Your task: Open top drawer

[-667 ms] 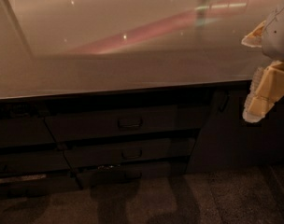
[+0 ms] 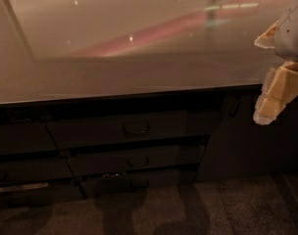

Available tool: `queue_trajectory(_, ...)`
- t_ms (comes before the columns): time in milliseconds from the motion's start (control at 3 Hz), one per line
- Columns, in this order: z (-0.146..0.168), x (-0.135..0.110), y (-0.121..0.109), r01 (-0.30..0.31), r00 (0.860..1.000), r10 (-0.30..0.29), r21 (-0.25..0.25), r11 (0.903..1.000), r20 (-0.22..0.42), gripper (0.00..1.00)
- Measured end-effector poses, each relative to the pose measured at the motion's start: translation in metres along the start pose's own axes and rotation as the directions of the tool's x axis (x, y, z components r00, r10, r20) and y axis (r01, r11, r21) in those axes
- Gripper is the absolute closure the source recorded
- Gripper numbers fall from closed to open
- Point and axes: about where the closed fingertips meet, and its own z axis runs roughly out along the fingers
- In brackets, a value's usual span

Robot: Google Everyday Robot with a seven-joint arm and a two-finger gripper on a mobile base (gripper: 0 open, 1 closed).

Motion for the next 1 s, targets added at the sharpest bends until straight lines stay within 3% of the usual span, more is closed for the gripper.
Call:
queue_trajectory(667,0.057,-0.036,-0.023,0.042,0.998,-0.046,-0.087,0.9953,-0.04,0.0)
queue_trajectory(1000,0.057,-0.037,-0.023,0.043,0.998,-0.046,-0.087,0.9953,-0.04,0.0)
